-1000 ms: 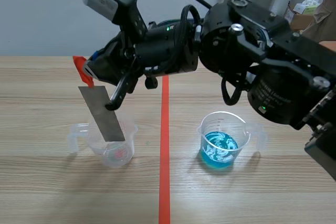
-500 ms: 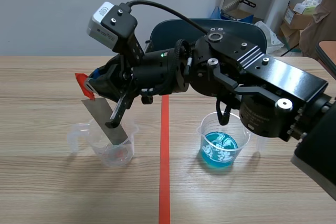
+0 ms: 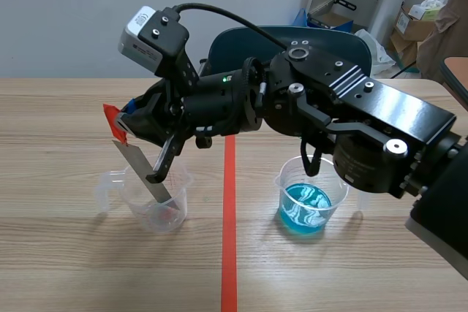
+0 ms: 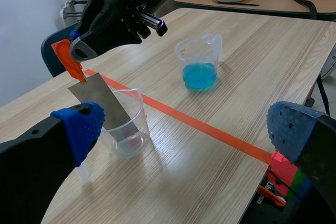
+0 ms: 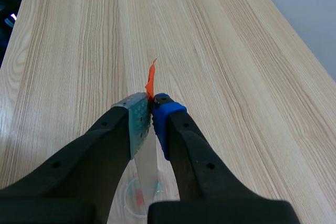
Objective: Do the redox reaction experiment
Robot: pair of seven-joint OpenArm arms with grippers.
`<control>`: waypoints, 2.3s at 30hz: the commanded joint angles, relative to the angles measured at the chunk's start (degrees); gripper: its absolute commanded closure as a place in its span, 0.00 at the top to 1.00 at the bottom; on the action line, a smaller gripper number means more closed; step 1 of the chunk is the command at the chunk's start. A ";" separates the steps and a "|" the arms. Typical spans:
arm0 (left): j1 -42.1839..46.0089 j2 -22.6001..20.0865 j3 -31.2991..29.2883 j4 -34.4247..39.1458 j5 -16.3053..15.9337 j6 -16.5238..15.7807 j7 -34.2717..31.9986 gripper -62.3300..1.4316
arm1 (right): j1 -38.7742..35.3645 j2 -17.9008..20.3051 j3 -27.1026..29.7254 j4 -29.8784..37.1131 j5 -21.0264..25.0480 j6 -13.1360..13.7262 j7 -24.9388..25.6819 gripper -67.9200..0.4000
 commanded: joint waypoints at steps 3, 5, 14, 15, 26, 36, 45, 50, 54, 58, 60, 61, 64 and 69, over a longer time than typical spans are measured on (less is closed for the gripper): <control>-0.31 0.42 0.37 0.81 -0.07 -0.02 -0.76 1.00 | 0.35 0.63 -0.15 0.04 -1.11 0.02 -1.07 0.01; -0.31 0.42 0.37 0.81 -0.07 -0.02 -0.76 1.00 | 0.35 0.63 -0.15 0.04 -1.11 0.02 -1.07 0.01; -0.31 0.42 0.37 0.81 -0.09 -0.02 -0.76 1.00 | 0.35 0.61 -0.15 0.04 -1.11 0.02 -1.07 0.02; -0.31 0.42 0.37 0.81 -0.09 -0.02 -0.76 1.00 | 0.35 0.61 -0.15 0.04 -1.11 0.02 -1.07 0.02; -0.31 0.42 0.37 0.81 -0.09 -0.02 -0.76 1.00 | 0.35 0.61 -0.15 0.04 -1.09 1.57 -1.07 0.02; -0.31 0.42 0.37 0.81 -0.09 -0.02 -0.76 1.00 | 0.35 0.63 -0.15 0.04 -1.09 1.57 -1.11 0.11; -0.31 0.42 0.37 0.81 -0.09 -0.02 -0.74 1.00 | 0.35 0.63 -0.15 0.04 -1.09 1.57 -1.09 0.11; -0.31 0.42 0.37 0.81 -0.09 -0.02 -0.74 1.00 | 0.35 0.63 -0.15 0.04 -1.09 1.57 -1.09 0.11; -0.31 0.42 0.37 0.81 -0.09 -0.02 -0.74 1.00 | 0.35 0.61 -0.15 0.07 -1.09 1.57 -1.09 0.11; -0.31 0.42 0.37 0.81 -0.09 -0.02 -0.74 1.00 | 0.35 0.57 -0.15 0.07 -1.09 2.49 -1.05 0.11; -0.31 0.42 0.37 0.81 -0.09 -0.02 -0.74 1.00 | 0.37 0.33 -0.15 0.07 -1.09 3.48 -1.09 0.11; -0.31 0.42 0.37 0.81 -0.09 -0.02 -0.74 1.00 | 0.37 0.20 -0.15 0.07 -1.09 3.96 -1.11 0.14; -0.31 0.42 0.37 0.81 -0.09 -0.02 -0.74 1.00 | 0.37 -0.31 -0.15 0.07 -1.09 5.22 -1.09 0.39; -0.31 0.42 0.37 0.81 -0.09 -0.02 -0.72 1.00 | 0.33 -1.18 -0.17 0.07 -0.74 5.22 -0.98 0.76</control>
